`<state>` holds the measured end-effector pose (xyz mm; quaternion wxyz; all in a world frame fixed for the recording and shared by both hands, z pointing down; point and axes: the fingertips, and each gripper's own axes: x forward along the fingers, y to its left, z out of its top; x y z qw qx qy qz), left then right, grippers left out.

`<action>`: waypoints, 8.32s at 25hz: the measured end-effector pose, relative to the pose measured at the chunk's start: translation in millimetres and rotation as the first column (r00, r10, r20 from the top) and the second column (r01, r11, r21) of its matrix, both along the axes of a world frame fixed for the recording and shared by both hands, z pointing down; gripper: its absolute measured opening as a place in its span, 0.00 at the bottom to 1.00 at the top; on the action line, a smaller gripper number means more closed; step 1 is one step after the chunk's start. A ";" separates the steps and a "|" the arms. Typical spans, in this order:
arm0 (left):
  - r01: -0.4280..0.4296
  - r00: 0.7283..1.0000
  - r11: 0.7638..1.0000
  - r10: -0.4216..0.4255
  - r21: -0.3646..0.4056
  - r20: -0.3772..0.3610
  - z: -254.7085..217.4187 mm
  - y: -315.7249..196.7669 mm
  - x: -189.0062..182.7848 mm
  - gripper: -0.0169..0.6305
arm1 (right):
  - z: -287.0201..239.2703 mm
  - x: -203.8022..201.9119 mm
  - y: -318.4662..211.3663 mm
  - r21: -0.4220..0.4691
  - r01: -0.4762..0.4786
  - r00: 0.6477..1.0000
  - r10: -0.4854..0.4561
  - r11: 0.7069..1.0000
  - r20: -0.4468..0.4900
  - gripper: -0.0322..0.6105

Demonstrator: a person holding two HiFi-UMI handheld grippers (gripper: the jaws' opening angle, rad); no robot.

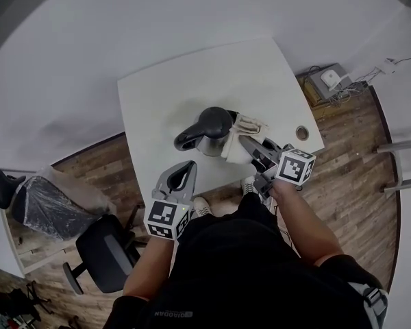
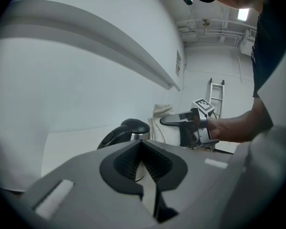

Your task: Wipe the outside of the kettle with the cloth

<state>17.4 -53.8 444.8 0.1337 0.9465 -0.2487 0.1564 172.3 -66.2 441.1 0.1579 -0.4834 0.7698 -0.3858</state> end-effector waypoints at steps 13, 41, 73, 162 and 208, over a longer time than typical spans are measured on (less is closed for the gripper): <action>-0.013 1.000 0.997 0.015 -0.071 0.025 20.2 2.3 16.5 0.04 | 71.3 28.6 1.0 -0.130 -0.038 0.997 0.047 0.991 0.065 0.20; 0.048 0.994 0.987 -0.033 -0.152 0.100 57.5 -2.1 33.5 0.04 | 181.1 46.7 -0.3 -0.331 -0.010 0.992 0.051 0.943 0.115 0.20; 0.036 0.993 0.999 -0.033 -0.019 0.110 24.3 -20.0 37.5 0.04 | 68.9 76.4 -27.7 -0.224 0.113 0.993 -0.118 0.968 -0.009 0.20; 0.434 0.884 0.894 -0.446 0.106 0.139 -5.3 -35.7 16.4 0.04 | 30.8 61.5 -78.3 -0.135 0.564 0.770 -0.578 0.815 -0.270 0.20; 0.242 0.966 0.968 -0.247 0.072 0.081 29.4 -123.4 -43.6 0.04 | 102.7 -33.7 -165.1 -0.565 0.666 0.085 -0.802 0.487 -0.591 0.20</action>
